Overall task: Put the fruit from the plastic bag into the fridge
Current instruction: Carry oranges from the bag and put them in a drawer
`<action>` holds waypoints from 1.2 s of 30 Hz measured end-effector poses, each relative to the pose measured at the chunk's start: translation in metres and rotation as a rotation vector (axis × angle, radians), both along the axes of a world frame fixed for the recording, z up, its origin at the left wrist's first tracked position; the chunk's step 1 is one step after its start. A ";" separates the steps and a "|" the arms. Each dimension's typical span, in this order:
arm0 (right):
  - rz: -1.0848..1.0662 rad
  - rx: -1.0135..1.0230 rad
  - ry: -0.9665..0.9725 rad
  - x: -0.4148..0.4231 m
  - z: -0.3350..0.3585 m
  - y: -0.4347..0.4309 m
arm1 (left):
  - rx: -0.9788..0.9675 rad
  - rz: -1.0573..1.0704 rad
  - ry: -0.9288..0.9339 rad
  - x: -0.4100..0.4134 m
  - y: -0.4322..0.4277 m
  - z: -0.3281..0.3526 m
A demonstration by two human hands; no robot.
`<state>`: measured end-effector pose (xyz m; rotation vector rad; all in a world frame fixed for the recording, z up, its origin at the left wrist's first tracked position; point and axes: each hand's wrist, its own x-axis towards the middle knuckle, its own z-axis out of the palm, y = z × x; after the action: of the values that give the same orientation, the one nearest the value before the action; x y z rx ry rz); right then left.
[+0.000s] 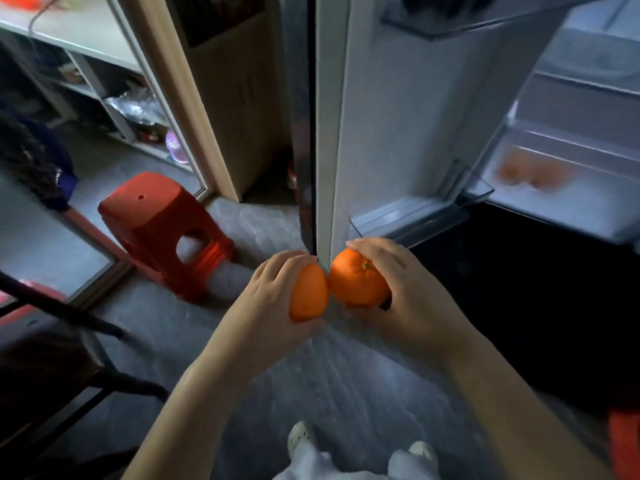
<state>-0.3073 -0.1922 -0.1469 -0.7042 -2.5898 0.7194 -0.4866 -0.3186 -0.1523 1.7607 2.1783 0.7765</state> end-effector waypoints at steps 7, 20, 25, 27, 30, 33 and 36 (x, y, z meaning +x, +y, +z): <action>-0.147 0.033 0.043 0.109 0.011 0.041 | 0.042 -0.126 -0.021 0.096 0.065 0.017; -0.290 0.121 0.081 0.282 0.022 0.113 | 0.057 -0.338 0.080 0.254 0.169 0.041; -0.325 0.168 0.061 0.331 0.034 0.142 | 0.074 -0.415 0.104 0.296 0.207 0.052; -0.336 0.193 0.046 0.345 0.041 0.154 | 0.078 -0.441 0.123 0.308 0.223 0.059; -0.352 0.212 0.032 0.361 0.047 0.173 | 0.076 -0.488 0.153 0.320 0.251 0.065; -0.353 0.229 0.024 0.375 0.050 0.193 | 0.089 -0.542 0.172 0.331 0.279 0.069; -0.363 0.245 0.031 0.385 0.051 0.216 | 0.098 -0.584 0.184 0.338 0.308 0.070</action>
<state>0.0776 0.0242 -0.0958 -1.0322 -2.3704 0.2932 -0.1488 -0.0103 -0.0825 2.4249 1.5856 0.5954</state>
